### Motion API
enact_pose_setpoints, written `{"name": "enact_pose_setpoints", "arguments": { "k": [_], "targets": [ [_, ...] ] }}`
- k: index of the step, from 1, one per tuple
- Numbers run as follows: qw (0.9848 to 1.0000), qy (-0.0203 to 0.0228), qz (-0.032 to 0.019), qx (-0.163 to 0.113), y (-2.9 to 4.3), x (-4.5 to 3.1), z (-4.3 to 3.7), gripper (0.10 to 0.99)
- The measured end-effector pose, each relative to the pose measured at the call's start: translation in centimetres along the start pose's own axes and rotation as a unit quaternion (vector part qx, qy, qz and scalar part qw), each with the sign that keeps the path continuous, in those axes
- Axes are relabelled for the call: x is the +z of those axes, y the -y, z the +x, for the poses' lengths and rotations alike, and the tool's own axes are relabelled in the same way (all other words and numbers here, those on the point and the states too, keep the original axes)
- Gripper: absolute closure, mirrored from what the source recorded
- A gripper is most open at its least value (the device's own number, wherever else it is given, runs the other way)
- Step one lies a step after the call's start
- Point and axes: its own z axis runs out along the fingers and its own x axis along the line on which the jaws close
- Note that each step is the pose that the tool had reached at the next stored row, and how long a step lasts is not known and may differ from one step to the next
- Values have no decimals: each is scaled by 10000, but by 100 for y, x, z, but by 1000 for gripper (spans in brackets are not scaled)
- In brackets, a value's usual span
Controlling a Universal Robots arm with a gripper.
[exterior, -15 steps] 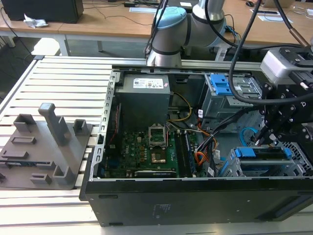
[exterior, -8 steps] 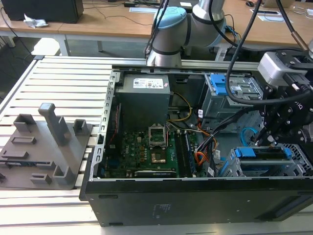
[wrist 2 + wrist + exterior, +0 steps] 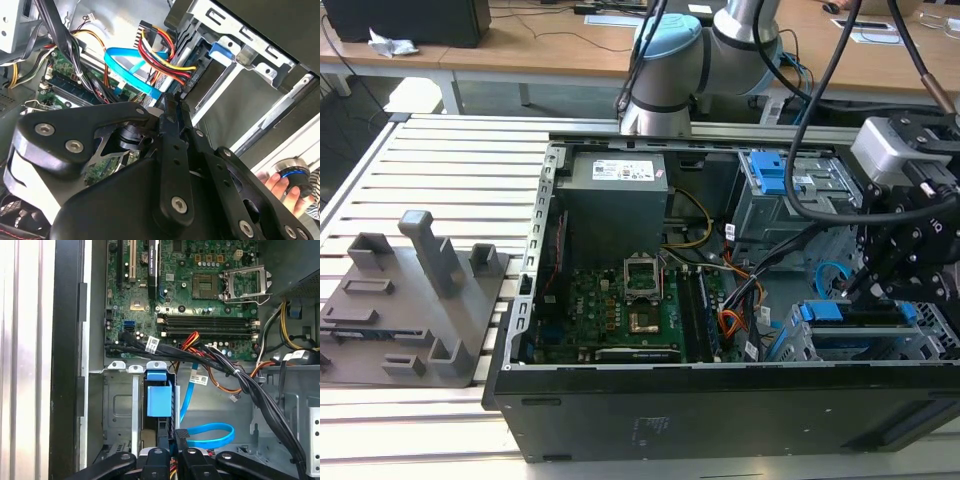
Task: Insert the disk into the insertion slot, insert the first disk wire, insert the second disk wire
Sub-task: 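Insert the second disk wire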
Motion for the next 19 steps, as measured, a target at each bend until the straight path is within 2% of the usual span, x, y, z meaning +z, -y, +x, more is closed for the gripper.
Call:
{"name": "enact_pose_setpoints", "arguments": {
  "k": [19],
  "targets": [
    [10000,1,0,1,56,63,35,922]
  ]
}}
